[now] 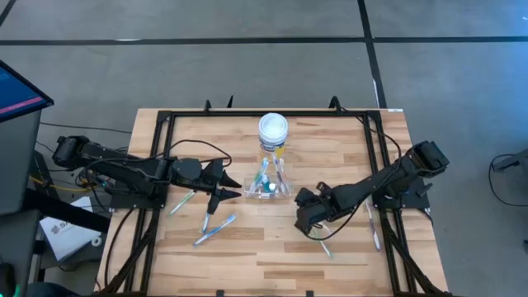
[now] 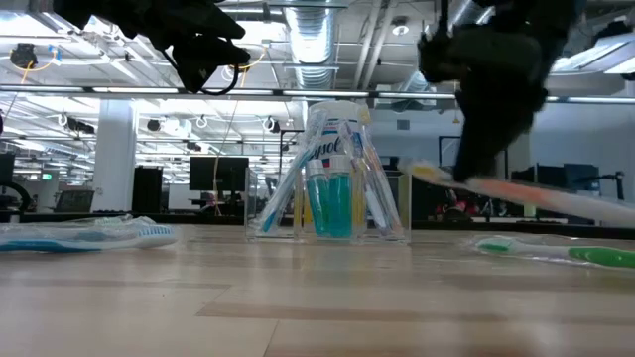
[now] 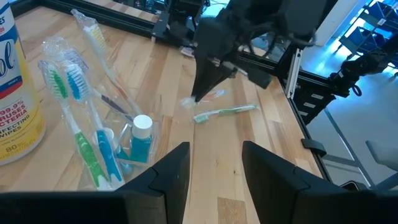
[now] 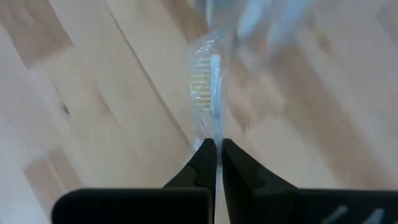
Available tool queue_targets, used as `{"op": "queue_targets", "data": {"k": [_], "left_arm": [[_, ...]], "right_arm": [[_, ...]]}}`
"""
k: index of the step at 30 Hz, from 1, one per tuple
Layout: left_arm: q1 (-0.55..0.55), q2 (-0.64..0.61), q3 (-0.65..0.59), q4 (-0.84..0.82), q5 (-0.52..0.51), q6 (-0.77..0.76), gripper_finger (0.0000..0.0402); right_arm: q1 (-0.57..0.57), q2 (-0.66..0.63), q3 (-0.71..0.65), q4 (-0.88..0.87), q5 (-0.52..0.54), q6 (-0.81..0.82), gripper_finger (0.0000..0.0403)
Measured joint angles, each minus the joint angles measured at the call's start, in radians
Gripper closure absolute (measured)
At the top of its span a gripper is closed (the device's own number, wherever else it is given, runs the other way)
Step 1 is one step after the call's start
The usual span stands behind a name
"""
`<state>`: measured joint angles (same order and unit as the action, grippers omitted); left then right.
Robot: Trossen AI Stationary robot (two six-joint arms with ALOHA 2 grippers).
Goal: Pick & Place toothbrushing station
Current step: Put the orange toothbrush into the transparent organizer
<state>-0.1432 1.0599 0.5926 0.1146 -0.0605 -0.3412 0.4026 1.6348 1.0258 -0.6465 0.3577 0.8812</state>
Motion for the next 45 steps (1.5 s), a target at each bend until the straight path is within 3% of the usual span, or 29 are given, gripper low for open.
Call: {"op": "queue_targets", "data": {"k": [9,29,45], "left_arm": [[0.000,0.000,0.000,0.001,0.000,0.000,0.0259],[0.000,0.000,0.000,0.059,-0.020,0.053,0.0259],[-0.013,0.000,0.000,0.160,-0.021,0.130,0.0259]], "right_arm": [[0.000,-0.001,0.099,0.010,0.168,-0.126,0.0401],[-0.020,-0.001,0.197,0.320,0.246,-0.504,0.0402],[-0.063,-0.001,0.198,0.726,0.248,-0.825,0.0403]]}}
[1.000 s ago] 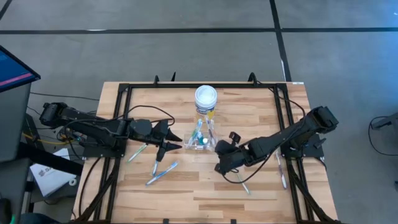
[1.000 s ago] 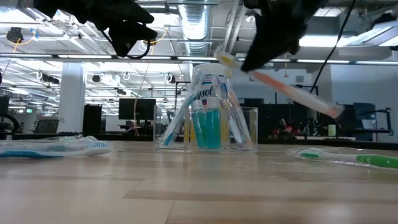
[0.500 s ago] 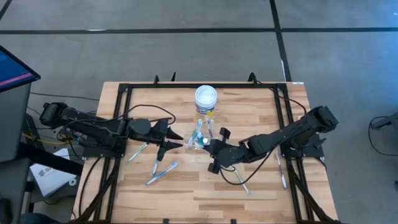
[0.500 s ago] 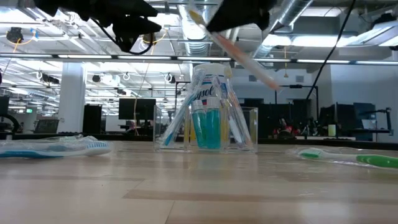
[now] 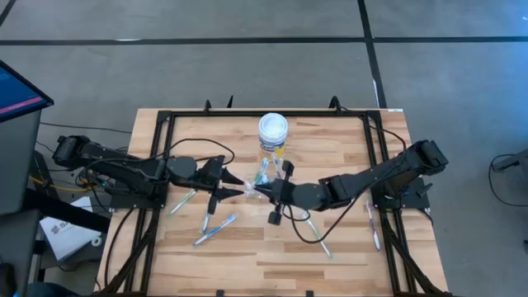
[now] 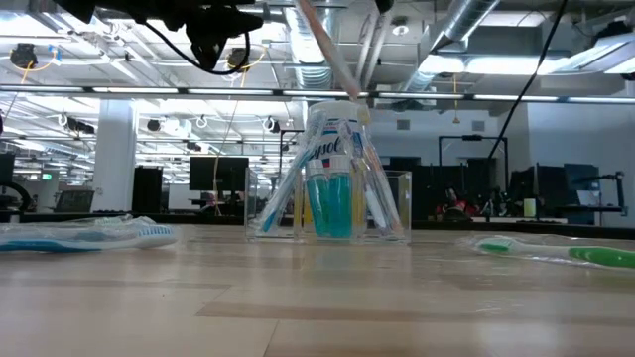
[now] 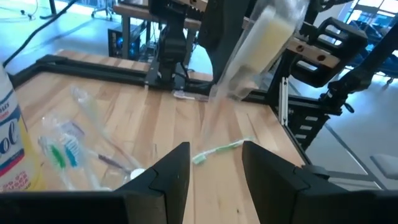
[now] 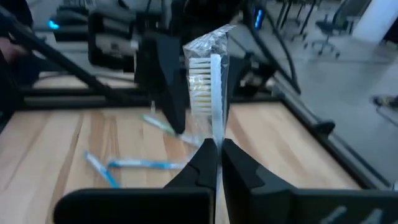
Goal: Pick & Place toothbrushing station
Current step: Put the orange toothbrush into the transparent organizer
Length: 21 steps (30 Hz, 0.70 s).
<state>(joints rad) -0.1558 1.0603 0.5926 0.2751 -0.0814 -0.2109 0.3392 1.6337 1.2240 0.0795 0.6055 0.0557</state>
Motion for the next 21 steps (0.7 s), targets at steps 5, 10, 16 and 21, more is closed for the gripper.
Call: {"op": "queue_targets", "data": {"k": [5,10,16,21], "left_arm": [[0.000,0.000,0.000,0.048,0.000,0.046,0.0259],[0.000,0.000,0.000,0.092,0.000,0.062,0.0259],[0.000,0.001,0.000,0.141,0.000,0.107,0.0259],[0.000,0.028,0.000,0.216,-0.001,0.124,0.0259]], "right_arm": [[-0.017,0.000,0.000,0.090,-0.037,-0.048,0.0403],[-0.034,0.000,0.000,0.150,-0.083,-0.067,0.0403],[-0.042,0.000,0.000,0.208,-0.100,-0.087,0.0403],[-0.053,0.000,0.000,0.237,-0.112,-0.093,0.0403]]}}
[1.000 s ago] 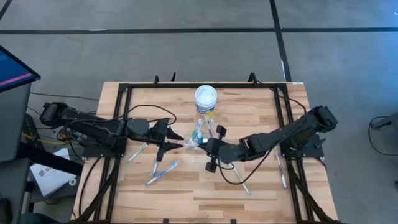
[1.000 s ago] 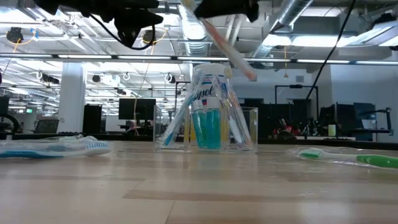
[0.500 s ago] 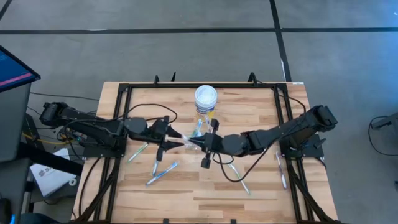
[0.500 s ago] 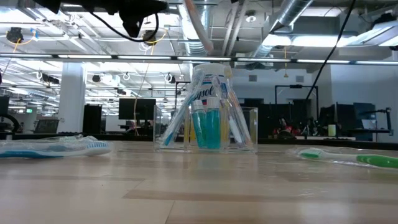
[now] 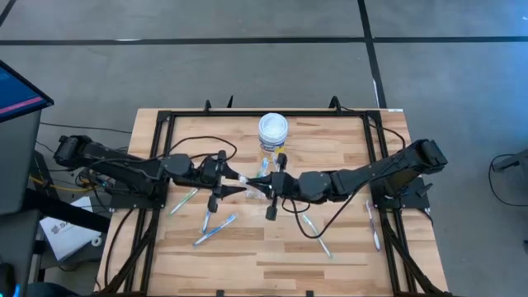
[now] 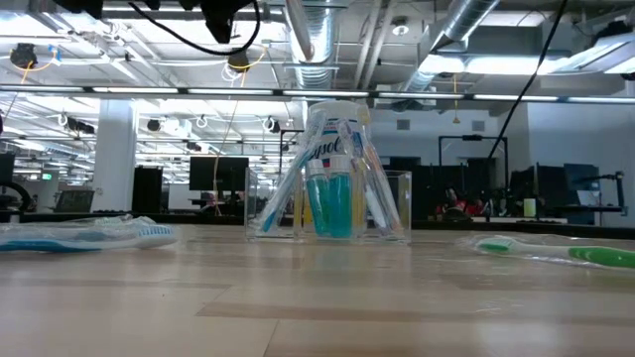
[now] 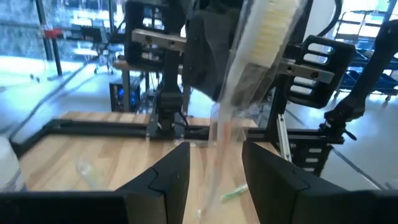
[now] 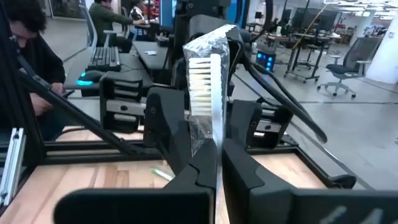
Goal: Pick & Place toothbrushing station
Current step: Put the orange toothbrush into the transparent organizer
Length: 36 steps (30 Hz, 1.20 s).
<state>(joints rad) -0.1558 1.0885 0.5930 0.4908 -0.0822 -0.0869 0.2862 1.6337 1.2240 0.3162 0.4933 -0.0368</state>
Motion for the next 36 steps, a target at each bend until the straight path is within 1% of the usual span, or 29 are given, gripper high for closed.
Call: {"op": "queue_targets", "data": {"k": [3,9,12,18,22,28,29,36], "left_arm": [[0.000,0.041,0.000,0.053,0.000,0.033,0.0259],[0.000,0.125,0.000,0.165,0.000,0.064,0.0259],[0.000,0.140,0.000,0.207,0.000,0.068,0.0259],[0.000,0.140,0.000,0.222,0.000,0.087,0.0264],[0.000,0.140,0.000,0.223,0.000,0.087,0.0296],[0.000,0.140,0.000,0.223,0.000,0.085,0.0377],[0.000,0.140,0.000,0.223,0.000,0.084,0.0385],[0.000,0.140,0.000,0.212,0.000,0.079,0.0384]], "right_arm": [[-0.005,0.000,0.000,0.015,-0.028,0.000,0.0403],[-0.019,0.000,0.000,0.012,-0.033,0.010,0.0403],[-0.021,0.000,0.000,0.003,-0.042,0.011,0.0403],[-0.021,0.000,0.000,0.001,-0.048,0.011,0.0402],[-0.021,0.000,0.000,-0.002,-0.048,0.011,0.0402],[-0.021,0.000,0.000,-0.012,-0.049,0.010,0.0394],[-0.021,0.000,0.000,-0.014,-0.049,0.009,0.0391],[-0.021,0.001,0.000,-0.072,-0.048,0.003,0.0357]]}}
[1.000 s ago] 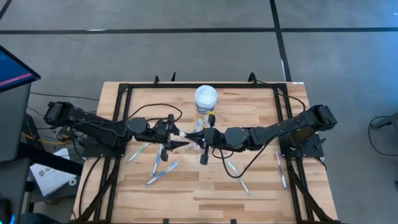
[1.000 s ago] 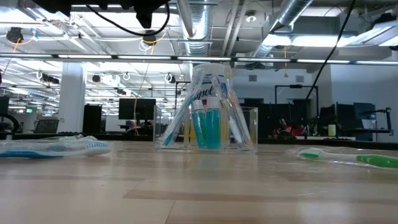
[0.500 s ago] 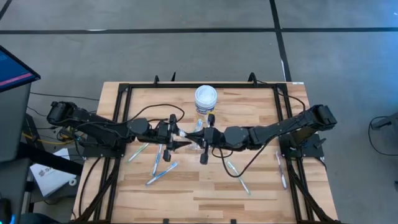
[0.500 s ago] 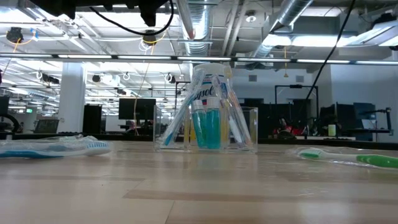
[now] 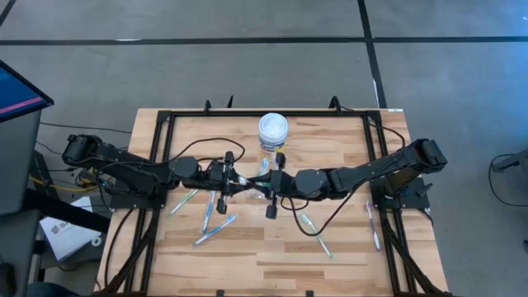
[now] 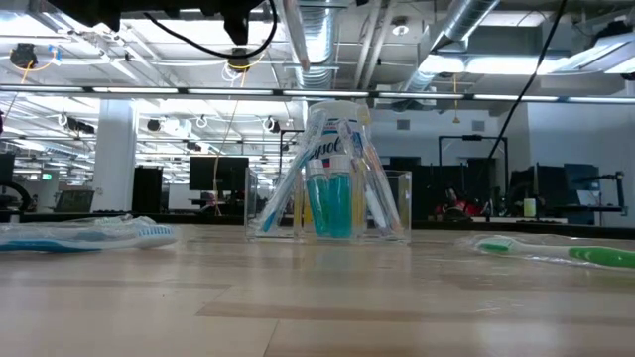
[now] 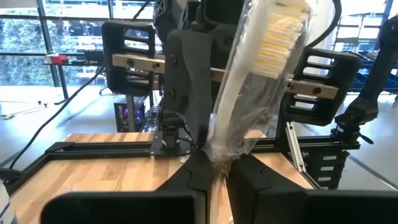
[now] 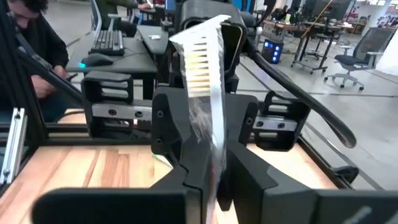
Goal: Pick & Place toothbrushing station
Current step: Put the orange toothbrush into the transparent organizer
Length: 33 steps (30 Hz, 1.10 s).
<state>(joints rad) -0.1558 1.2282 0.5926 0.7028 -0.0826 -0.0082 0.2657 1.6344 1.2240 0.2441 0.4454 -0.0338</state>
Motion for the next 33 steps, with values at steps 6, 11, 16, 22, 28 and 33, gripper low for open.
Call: {"op": "queue_targets", "data": {"k": [6,11,16,22,28,33], "left_arm": [[0.000,0.000,0.000,-0.025,-0.022,-0.004,0.0388],[0.000,0.000,0.000,-0.082,-0.098,-0.007,0.0388],[0.000,0.000,0.000,-0.097,-0.112,-0.007,0.0388],[0.008,0.000,0.000,-0.138,-0.130,-0.011,0.0388],[0.041,-0.001,0.000,-0.204,-0.158,-0.033,0.0388],[0.090,0.008,-0.055,-0.177,-0.158,-0.102,0.0388]], "right_arm": [[0.001,0.000,0.000,-0.034,0.070,0.001,0.0337],[0.001,-0.012,0.000,-0.104,0.131,0.007,0.0329],[0.010,-0.041,0.000,-0.170,0.183,0.040,0.0328],[0.024,-0.078,-0.002,-0.296,0.231,0.098,0.0327],[0.043,-0.099,-0.001,-0.366,0.277,0.155,0.0327],[0.056,-0.105,-0.001,-0.395,0.283,0.174,0.0327]]}}
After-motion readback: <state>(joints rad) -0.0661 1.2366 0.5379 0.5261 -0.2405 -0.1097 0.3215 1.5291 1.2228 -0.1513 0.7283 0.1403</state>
